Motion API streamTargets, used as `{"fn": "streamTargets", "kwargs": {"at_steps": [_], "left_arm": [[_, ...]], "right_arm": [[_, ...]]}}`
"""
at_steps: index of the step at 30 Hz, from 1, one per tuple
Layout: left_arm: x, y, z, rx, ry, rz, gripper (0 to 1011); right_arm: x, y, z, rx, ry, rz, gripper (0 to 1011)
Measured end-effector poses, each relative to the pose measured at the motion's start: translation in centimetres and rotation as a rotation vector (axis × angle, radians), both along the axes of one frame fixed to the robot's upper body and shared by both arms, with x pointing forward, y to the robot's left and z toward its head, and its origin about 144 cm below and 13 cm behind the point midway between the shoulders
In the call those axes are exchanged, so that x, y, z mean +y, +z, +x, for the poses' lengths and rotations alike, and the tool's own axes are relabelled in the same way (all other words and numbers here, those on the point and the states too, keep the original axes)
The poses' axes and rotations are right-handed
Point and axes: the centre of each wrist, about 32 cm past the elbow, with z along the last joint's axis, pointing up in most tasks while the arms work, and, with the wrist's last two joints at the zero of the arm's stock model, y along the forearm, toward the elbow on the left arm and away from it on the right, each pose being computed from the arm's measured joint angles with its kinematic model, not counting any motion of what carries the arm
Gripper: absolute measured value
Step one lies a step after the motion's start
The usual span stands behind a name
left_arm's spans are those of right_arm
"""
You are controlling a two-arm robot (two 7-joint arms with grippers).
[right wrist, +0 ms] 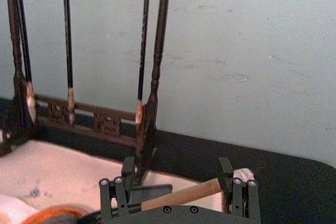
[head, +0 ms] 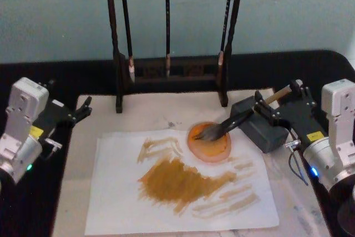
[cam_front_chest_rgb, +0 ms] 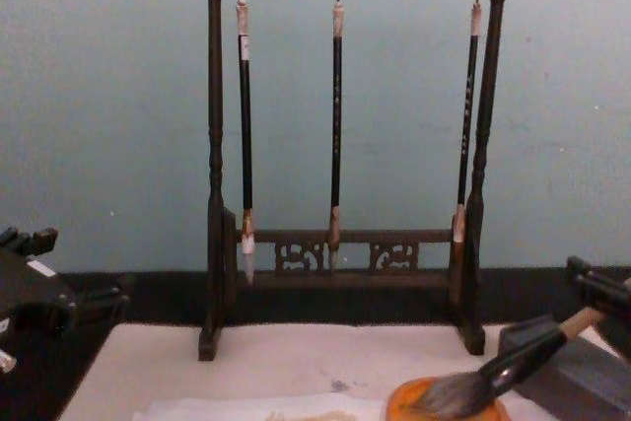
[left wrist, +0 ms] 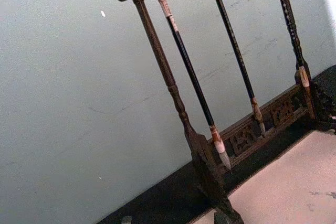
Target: Pick up the brush from the inkstone, write on the paper, then place the brush back to its original position.
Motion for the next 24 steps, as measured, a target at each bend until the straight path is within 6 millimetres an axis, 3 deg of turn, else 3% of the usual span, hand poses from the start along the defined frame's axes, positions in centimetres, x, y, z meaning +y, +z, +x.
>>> {"fn": "streamTargets", "kwargs": {"at_steps": [9, 24], "left_arm": [[0.0, 0.0, 0.0, 0.0, 0.0, 0.0, 1010], [0.0, 0.0, 0.0, 0.0, 0.0, 0.0, 1010]], "right_arm": [[-0.06, -0.67, 0.07, -0.004, 0.002, -0.089, 1000], [-0.1, -0.62, 0.08, -0.003, 0.0, -0.084, 1000]]}}
